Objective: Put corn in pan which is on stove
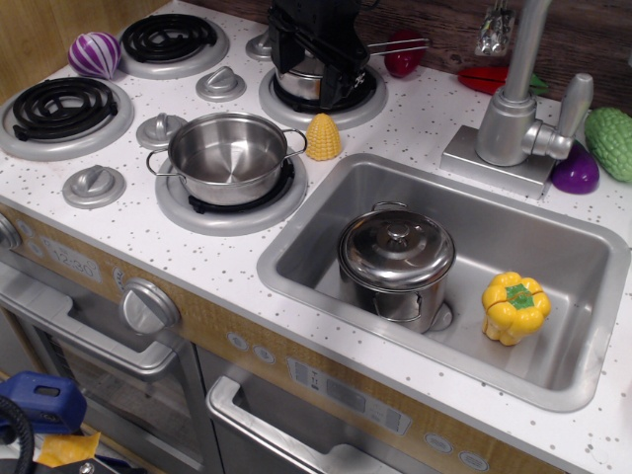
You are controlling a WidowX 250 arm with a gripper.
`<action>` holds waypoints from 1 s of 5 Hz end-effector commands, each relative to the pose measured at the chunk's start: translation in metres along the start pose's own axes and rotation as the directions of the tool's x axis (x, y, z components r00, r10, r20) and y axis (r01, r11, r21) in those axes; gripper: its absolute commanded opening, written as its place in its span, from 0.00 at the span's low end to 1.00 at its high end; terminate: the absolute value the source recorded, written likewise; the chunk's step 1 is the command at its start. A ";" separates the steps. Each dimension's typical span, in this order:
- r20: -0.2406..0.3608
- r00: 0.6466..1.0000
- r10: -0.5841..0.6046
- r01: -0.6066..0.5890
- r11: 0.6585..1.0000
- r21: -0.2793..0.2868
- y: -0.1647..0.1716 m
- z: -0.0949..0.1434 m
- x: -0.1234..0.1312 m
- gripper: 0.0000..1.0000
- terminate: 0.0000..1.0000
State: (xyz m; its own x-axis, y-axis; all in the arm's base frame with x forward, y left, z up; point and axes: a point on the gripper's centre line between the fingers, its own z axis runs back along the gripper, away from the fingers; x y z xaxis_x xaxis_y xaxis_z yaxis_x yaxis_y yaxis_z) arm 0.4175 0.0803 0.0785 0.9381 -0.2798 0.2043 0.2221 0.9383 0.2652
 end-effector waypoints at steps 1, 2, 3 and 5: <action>0.000 1.000 0.000 0.000 1.000 0.000 0.000 0.000 0.000 1.00 0.00; 0.018 1.000 -0.009 0.009 1.000 -0.024 0.000 -0.009 0.007 1.00 0.00; 0.041 0.999 -0.011 0.013 0.998 -0.059 -0.003 -0.020 0.012 1.00 0.00; 0.053 0.999 -0.002 0.009 0.993 -0.121 -0.010 -0.042 0.012 1.00 0.00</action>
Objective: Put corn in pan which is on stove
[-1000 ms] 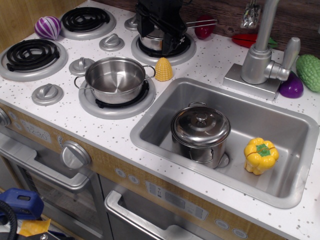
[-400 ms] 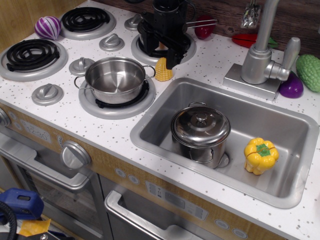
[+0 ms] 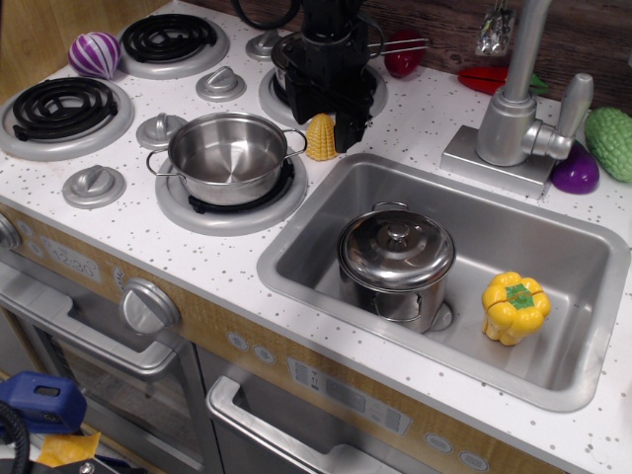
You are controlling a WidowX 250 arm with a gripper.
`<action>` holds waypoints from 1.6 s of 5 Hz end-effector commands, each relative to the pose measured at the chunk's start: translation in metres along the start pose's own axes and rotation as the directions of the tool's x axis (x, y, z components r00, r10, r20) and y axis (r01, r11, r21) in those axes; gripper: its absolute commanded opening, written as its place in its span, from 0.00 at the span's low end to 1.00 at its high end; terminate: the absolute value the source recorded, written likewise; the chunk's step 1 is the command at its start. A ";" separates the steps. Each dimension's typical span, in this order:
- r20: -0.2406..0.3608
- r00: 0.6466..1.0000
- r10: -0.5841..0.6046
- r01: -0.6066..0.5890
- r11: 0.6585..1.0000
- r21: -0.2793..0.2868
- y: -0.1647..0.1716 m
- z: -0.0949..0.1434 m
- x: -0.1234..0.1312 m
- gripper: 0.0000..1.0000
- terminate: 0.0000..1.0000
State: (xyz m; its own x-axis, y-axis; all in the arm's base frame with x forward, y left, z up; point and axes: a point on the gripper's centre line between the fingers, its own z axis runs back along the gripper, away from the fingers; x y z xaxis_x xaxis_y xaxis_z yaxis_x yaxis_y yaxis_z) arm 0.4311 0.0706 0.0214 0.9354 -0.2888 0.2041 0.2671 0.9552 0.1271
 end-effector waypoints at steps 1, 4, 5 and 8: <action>0.047 0.999 -0.004 0.003 1.000 0.008 0.013 0.009 0.010 1.00 0.00; -0.041 0.998 -0.051 0.060 0.961 0.268 0.037 0.089 0.008 0.00 0.00; -0.091 0.994 -0.056 0.081 0.949 0.306 0.051 0.107 -0.002 0.00 0.00; -0.128 0.989 0.075 -0.041 0.968 0.249 0.064 0.092 -0.061 0.00 0.00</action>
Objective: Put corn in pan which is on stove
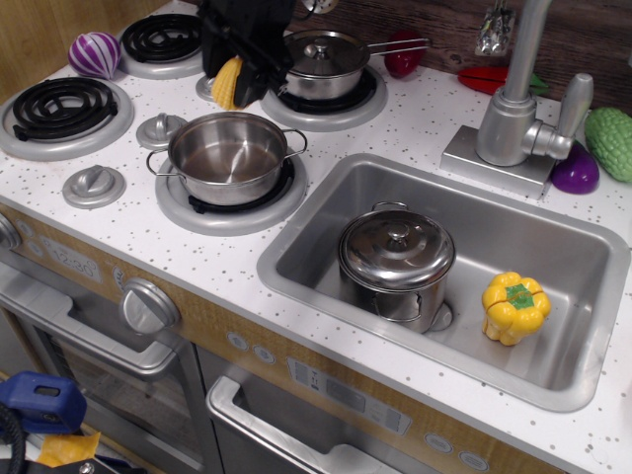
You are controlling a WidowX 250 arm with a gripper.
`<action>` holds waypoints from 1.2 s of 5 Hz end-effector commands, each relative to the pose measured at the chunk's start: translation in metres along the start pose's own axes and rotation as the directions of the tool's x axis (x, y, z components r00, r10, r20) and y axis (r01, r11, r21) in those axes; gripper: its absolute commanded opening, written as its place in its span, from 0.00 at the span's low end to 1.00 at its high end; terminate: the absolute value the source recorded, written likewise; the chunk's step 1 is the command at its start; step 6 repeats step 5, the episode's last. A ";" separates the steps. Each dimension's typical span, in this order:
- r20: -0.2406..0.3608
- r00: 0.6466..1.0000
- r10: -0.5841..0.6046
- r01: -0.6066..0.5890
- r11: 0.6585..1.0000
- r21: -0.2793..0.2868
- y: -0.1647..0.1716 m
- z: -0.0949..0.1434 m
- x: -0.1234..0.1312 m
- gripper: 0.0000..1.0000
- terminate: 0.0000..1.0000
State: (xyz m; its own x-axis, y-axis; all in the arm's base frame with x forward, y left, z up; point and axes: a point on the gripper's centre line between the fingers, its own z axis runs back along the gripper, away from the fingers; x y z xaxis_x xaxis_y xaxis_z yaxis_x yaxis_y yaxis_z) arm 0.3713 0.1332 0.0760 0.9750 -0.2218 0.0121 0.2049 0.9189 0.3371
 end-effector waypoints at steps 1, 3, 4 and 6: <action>0.054 0.997 0.049 -0.049 0.999 -0.010 0.013 0.018 -0.012 0.00 0.00; 0.056 0.997 0.046 -0.043 0.997 -0.058 0.004 0.008 -0.020 1.00 0.00; 0.056 0.997 0.046 -0.043 0.997 -0.058 0.004 0.008 -0.020 1.00 0.00; 0.056 0.997 0.046 -0.043 0.997 -0.058 0.004 0.008 -0.020 1.00 1.00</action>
